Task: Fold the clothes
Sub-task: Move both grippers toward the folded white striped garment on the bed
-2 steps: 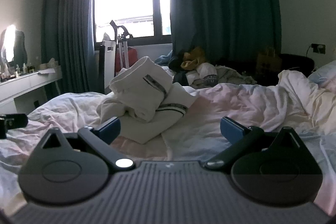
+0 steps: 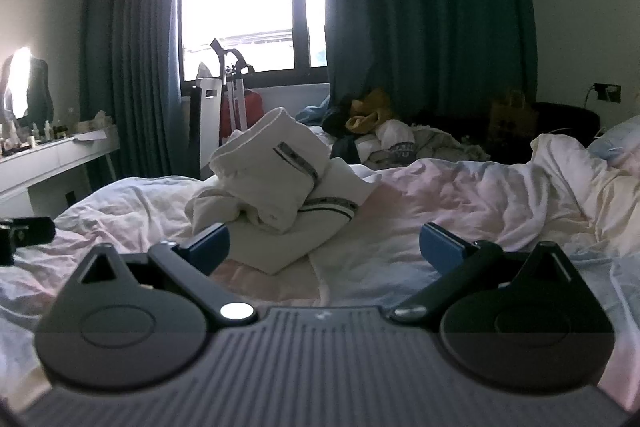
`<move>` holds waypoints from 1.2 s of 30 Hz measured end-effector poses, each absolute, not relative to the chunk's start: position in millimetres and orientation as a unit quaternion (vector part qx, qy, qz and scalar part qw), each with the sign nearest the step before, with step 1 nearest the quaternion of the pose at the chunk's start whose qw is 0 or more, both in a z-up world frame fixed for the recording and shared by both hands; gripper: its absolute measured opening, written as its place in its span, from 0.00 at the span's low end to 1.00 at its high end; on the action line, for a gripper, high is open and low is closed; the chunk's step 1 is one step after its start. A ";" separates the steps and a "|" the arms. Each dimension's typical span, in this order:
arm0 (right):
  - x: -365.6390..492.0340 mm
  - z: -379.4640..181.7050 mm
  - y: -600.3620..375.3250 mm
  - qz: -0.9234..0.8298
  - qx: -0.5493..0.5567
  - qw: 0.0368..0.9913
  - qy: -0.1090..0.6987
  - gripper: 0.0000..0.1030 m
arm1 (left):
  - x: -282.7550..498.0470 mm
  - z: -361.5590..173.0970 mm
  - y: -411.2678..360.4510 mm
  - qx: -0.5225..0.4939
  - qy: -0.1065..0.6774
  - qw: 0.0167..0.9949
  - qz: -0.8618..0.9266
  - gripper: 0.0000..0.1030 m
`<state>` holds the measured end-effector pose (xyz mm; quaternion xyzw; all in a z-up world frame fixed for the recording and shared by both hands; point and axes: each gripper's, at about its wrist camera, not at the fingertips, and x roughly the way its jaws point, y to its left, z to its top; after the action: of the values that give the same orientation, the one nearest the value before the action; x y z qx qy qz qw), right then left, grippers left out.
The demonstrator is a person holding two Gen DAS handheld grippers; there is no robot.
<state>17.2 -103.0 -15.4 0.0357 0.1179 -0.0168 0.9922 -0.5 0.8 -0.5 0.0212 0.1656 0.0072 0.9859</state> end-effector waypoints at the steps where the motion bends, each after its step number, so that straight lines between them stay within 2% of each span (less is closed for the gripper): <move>1: 17.0 -15.4 -102.9 -0.017 0.036 0.992 0.117 1.00 | -0.6 -1.1 1.2 0.022 0.165 0.986 0.008 1.00; 36: 13.1 -10.4 -104.0 -0.017 0.038 0.995 0.090 1.00 | 1.2 -9.8 -4.6 0.012 0.161 0.987 -0.016 1.00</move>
<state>13.1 -104.0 -10.4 0.0380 0.0897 -0.0174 0.9951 1.2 -4.6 -9.8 0.0122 0.1605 -0.0164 0.9868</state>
